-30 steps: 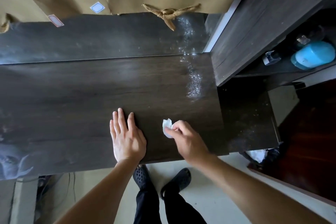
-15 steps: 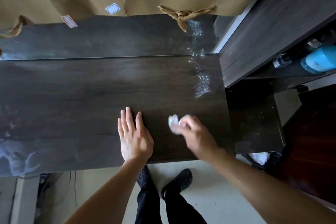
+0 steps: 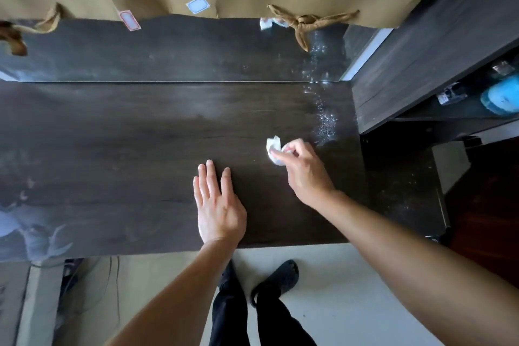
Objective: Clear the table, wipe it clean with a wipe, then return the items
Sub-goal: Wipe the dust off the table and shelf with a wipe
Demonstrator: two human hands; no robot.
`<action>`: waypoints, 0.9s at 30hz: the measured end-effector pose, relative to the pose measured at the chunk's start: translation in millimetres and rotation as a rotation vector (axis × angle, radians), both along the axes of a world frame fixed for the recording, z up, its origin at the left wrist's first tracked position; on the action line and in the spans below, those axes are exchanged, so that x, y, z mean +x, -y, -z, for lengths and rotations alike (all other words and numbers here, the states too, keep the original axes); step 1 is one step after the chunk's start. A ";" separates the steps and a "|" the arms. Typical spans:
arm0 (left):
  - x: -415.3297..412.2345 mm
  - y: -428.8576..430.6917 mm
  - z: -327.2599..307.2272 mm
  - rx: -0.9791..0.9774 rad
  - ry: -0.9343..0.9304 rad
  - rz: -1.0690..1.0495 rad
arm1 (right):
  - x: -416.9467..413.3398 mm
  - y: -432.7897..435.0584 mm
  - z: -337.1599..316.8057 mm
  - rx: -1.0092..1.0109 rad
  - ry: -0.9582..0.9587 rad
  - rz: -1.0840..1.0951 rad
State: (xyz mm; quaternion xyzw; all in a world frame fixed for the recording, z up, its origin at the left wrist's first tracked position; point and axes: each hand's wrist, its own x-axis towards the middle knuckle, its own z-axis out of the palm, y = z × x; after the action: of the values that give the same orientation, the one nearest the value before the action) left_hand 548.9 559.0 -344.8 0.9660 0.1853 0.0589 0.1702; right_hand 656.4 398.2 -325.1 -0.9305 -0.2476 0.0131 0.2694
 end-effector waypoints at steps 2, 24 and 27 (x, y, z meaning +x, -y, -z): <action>-0.4 -0.5 0.3 -0.010 0.005 -0.001 | 27.4 -24.4 0.5 -0.034 -0.032 0.103; -0.4 0.2 -2.0 0.008 -0.043 0.002 | -40.4 73.0 -17.4 -0.139 -0.059 0.044; 1.2 0.4 -2.3 0.010 -0.030 -0.002 | -51.9 74.7 -18.0 -0.113 -0.031 0.195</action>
State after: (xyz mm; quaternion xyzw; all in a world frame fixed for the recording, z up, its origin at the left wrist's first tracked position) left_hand 550.1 558.6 -342.5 0.9674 0.1886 0.0458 0.1624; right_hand 604.5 323.5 -307.1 -0.9637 -0.1504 0.0153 0.2201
